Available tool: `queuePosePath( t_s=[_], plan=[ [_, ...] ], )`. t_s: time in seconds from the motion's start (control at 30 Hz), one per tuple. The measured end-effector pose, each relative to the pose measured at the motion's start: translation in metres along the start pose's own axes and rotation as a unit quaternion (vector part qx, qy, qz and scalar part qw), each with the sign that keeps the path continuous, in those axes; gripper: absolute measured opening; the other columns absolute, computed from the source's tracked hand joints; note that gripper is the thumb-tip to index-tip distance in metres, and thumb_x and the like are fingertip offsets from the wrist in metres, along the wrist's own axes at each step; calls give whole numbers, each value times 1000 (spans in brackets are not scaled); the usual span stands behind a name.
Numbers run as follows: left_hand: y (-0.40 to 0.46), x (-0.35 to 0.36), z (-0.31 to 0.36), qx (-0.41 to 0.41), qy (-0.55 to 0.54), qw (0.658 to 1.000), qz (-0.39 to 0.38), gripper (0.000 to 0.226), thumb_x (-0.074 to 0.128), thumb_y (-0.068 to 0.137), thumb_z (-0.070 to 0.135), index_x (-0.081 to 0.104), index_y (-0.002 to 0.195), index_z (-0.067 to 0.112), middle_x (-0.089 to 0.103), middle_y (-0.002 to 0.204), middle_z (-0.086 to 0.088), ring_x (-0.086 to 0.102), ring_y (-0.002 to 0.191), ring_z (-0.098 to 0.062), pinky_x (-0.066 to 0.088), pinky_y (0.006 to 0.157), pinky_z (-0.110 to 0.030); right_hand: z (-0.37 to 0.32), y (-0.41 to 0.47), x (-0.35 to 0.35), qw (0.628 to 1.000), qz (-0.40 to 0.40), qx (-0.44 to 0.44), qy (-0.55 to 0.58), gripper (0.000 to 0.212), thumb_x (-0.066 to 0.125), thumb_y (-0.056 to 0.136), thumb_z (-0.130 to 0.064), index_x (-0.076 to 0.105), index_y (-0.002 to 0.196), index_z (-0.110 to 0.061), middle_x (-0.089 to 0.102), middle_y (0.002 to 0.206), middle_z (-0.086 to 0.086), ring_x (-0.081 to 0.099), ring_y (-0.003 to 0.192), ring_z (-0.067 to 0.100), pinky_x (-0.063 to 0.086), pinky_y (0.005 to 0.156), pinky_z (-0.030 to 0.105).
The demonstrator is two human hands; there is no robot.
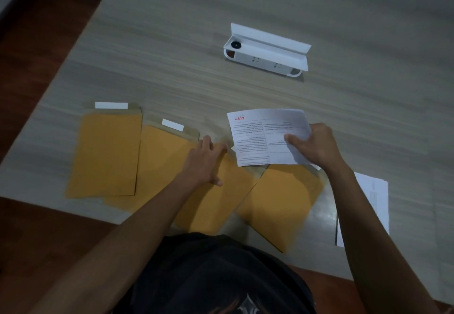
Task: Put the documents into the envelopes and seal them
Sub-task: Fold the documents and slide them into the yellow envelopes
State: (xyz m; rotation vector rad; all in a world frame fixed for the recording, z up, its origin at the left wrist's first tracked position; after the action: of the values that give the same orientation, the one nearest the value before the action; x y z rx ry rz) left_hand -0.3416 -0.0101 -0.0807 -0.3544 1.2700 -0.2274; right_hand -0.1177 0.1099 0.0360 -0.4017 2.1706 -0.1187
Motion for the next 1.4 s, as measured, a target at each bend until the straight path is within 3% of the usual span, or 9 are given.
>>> queuePosePath(
  t_s=[0.13,0.23,0.37,0.63,0.73,0.97,1.1,1.2,1.4],
  plan=[
    [0,-2,1,13,4,1000,22,92,88,55,54,38,128,29,39,123,-7,45,106,-19,49,88,-33,0,0,2,1000,-5,-8,-6,26,73,84,-14,72,102,5,71,94,16,58,67,16,42,47,5],
    [0,-3,2,20,9,999,34,91,87,55,55,38,127,29,41,122,-7,45,105,-19,49,87,-32,2,3,-4,1000,10,-3,-7,29,74,85,-17,71,103,6,72,99,20,60,73,20,45,57,22],
    [2,-3,4,24,18,999,35,91,86,55,58,37,126,30,41,120,-6,45,104,-19,49,87,-33,2,5,-12,1000,24,-8,-3,32,75,84,-18,71,103,7,72,98,21,64,76,23,48,64,29],
    [4,-3,4,26,23,999,35,91,85,54,59,39,125,27,41,117,-6,44,101,-19,50,83,-33,7,6,2,997,-63,2,-52,29,76,82,-20,71,100,2,63,83,6,56,60,7,38,50,18],
    [4,-3,5,28,24,999,34,93,86,54,58,38,128,26,41,117,-6,44,100,-18,50,83,-32,13,9,7,993,-104,9,-57,27,77,81,-21,72,99,0,68,87,9,60,68,17,41,53,20],
    [3,-3,10,45,16,998,39,94,86,56,57,40,130,25,39,123,-9,44,105,-20,50,88,-35,13,27,25,979,-189,10,-72,25,77,81,-23,72,101,-9,70,93,4,61,70,9,45,59,21],
    [4,-2,11,45,5,998,40,95,87,56,56,39,133,26,37,130,-9,44,111,-22,47,93,-35,9,41,28,972,-220,12,-81,23,78,80,-21,73,97,-7,71,92,5,64,75,16,48,62,25],
    [5,-2,13,50,2,998,41,96,88,56,55,39,133,26,38,129,-10,45,109,-22,47,92,-36,0,45,34,964,-250,-2,-90,17,78,79,-20,72,93,-13,69,90,2,62,71,9,47,60,21],
    [6,-4,18,65,-13,997,49,93,88,56,53,40,131,27,42,124,-9,46,105,-22,46,88,-35,6,54,33,959,-267,4,-98,27,80,77,-23,72,102,-15,71,95,0,67,81,13,54,73,30]
  ],
)
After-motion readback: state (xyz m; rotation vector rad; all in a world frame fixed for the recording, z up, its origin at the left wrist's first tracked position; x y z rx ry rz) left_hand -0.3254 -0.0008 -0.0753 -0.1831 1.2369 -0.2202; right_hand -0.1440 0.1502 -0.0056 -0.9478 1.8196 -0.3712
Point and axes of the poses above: each hand's wrist, its own y-axis towards the middle knuckle, its own x-axis out of the palm, z = x × y, the point moved 8 cm from there along y, towards the middle knuckle
